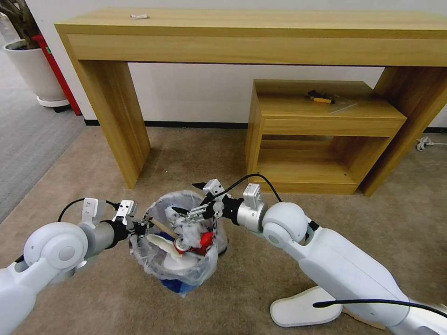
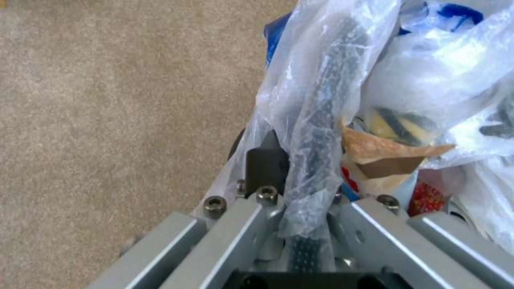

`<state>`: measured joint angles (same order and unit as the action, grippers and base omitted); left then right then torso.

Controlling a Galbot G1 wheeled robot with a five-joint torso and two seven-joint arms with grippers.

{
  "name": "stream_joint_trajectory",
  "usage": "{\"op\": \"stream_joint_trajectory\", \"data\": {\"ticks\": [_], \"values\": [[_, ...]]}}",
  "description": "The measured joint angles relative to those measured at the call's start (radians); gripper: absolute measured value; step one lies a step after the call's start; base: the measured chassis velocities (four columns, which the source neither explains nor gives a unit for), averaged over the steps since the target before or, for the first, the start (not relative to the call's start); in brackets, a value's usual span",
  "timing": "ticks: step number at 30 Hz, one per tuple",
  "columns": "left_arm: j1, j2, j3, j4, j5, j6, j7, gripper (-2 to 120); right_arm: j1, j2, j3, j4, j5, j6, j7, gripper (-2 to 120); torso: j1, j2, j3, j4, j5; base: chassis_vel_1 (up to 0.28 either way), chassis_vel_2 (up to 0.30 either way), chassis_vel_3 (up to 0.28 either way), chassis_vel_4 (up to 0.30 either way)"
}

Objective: Pick up the trash bin and place the garbage on the floor into it.

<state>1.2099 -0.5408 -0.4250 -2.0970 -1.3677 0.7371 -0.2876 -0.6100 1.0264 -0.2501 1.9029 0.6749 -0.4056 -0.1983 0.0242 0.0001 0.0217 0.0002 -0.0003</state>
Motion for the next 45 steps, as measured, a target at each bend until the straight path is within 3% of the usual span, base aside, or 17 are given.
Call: {"op": "stream_joint_trajectory", "data": {"ticks": [13,21,26,29,30,33,37,45], "values": [[0.037,-0.008,-0.038,0.0,0.019,0.0,0.018,0,-0.162,-0.109,0.177,0.05,0.018,0.021,0.108,100,0.0,0.0,0.0,-0.0002,0.0,0.0,0.0,0.0,0.0],[0.073,-0.03,-0.076,-0.016,0.027,-0.001,0.016,0,-0.408,-0.119,0.413,0.069,-0.017,0.042,0.124,100,0.0,0.0,0.0,-0.0002,0.0001,0.0,0.0,0.0,0.0],[0.078,-0.037,-0.082,-0.016,0.035,-0.001,0.017,0,-0.499,-0.116,0.501,0.072,-0.035,0.055,0.124,100,0.0,0.0,0.0,-0.0002,0.0002,0.0,0.0,0.0,0.0],[0.089,-0.046,-0.085,-0.022,0.047,-0.001,0.017,0,-0.689,-0.105,0.669,0.066,-0.057,0.094,0.09,100,0.0,0.0,0.0,-0.0003,0.0001,0.0,0.0,0.0,0.0],[0.089,-0.046,-0.085,-0.022,0.047,-0.001,0.017,0,-0.689,-0.105,0.669,0.066,-0.057,0.094,0.09,100,0.0,0.0,0.0,-0.0003,0.0001,0.0,0.0,0.0,0.0],[0.111,-0.051,-0.109,-0.029,0.052,-0.002,0.016,0,-0.835,-0.079,0.798,0.052,-0.093,0.141,0.038,100,0.0,0.0,0.0,-0.0007,0.0002,0.0,0.0,0.0,0.0],[0.15,-0.061,-0.16,-0.037,0.07,-0.002,0.033,0,-0.929,-0.034,0.877,0.051,-0.104,0.158,0.028,100,0.0,0.0,0.0,-0.0003,-0.0001,0.0,0.0,0.0,0.0],[0.26,-0.082,-0.277,-0.064,0.153,-0.002,0.105,0,-1.006,0.123,0.954,0.022,-0.083,0.15,0.043,100,0.0,0.0,0.0,0.0002,0.0,0.0,0.0,0.0,0.0]]}}
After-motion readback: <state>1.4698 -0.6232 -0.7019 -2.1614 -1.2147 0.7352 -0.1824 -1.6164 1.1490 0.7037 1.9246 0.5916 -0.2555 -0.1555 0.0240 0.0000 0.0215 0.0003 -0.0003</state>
